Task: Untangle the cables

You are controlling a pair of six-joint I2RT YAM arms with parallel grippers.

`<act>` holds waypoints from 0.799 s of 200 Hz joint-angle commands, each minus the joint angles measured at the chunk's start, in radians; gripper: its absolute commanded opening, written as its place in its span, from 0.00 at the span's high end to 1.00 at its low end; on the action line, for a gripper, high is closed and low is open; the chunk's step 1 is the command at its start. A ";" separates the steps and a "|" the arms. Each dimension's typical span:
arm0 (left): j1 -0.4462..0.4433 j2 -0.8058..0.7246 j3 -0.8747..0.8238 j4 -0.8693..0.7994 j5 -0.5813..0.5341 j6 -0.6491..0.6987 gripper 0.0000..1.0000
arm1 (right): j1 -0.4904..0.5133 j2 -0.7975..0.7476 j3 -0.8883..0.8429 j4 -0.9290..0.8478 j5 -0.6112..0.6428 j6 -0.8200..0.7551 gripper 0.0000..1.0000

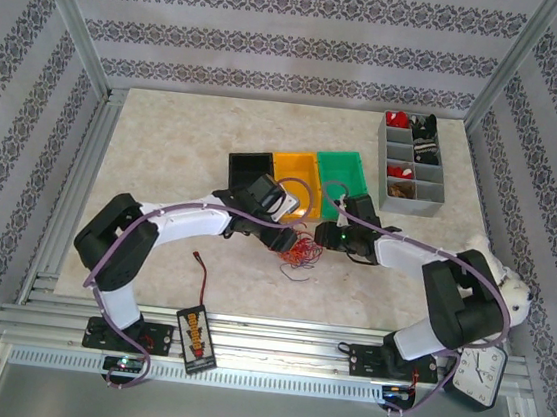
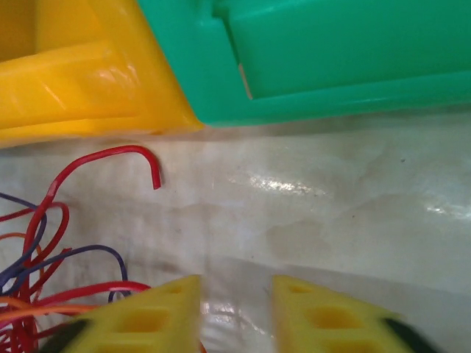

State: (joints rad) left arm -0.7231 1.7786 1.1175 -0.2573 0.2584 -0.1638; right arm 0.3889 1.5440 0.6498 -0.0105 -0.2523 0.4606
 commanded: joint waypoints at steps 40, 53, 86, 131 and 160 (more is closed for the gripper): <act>-0.019 -0.005 0.030 0.003 -0.016 0.042 0.20 | 0.008 -0.023 0.009 0.029 0.012 0.028 0.79; -0.019 -0.021 0.025 0.006 -0.046 0.046 0.18 | 0.008 -0.054 -0.006 0.036 0.036 0.037 0.74; -0.018 -0.034 0.036 0.007 -0.031 0.044 0.17 | 0.006 -0.135 -0.034 0.030 0.066 0.028 0.61; -0.018 -0.010 0.071 -0.035 0.072 0.051 0.17 | 0.005 -0.161 -0.054 0.003 0.039 -0.008 0.56; -0.018 -0.002 0.084 -0.061 0.110 0.056 0.18 | 0.007 -0.134 -0.059 0.003 0.003 -0.014 0.56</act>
State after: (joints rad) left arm -0.7322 1.7782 1.1706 -0.2668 0.3111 -0.1337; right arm 0.3889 1.3895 0.6079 0.0029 -0.2214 0.4698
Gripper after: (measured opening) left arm 0.824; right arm 0.441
